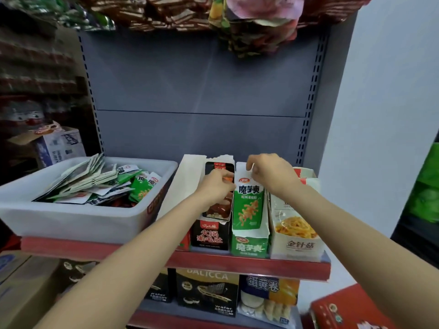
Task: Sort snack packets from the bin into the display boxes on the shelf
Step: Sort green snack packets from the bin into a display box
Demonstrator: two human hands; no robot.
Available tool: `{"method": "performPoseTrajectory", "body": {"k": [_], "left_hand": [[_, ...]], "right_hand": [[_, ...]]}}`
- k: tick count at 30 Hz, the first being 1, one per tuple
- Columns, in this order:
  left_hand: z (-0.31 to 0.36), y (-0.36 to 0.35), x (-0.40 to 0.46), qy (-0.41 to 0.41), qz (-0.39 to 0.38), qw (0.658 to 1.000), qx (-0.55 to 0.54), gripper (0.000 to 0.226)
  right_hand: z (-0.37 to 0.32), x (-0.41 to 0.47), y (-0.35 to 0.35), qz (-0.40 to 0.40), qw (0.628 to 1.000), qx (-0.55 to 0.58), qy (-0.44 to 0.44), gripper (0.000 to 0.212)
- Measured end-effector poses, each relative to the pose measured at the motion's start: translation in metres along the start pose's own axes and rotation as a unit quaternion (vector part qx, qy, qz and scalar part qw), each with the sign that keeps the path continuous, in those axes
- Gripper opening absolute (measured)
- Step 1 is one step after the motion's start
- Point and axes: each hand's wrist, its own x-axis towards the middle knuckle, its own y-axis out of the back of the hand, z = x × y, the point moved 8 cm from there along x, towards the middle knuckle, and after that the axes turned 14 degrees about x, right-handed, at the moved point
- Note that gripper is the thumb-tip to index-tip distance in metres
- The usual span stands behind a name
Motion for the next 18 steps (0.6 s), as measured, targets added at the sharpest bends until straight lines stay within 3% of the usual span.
{"method": "performPoseTrajectory", "body": {"k": [5, 10, 14, 18], "left_hand": [[0.003, 0.004, -0.005, -0.01, 0.011, 1.0, 0.016, 0.034], [0.007, 0.024, -0.017, -0.045, 0.045, 0.996, 0.054, 0.028], [0.009, 0.065, -0.035, -0.105, 0.149, 0.974, 0.137, 0.02], [-0.012, 0.118, -0.061, -0.118, 0.236, 0.938, 0.223, 0.015]], "right_hand": [[-0.003, 0.006, -0.007, 0.016, 0.994, -0.107, 0.004, 0.028], [-0.005, 0.004, -0.014, 0.014, 0.992, -0.121, -0.018, 0.031], [-0.036, -0.002, -0.018, 0.039, 0.999, -0.033, -0.001, 0.031], [-0.082, 0.003, -0.04, 0.004, 0.992, 0.127, 0.021, 0.028]]}}
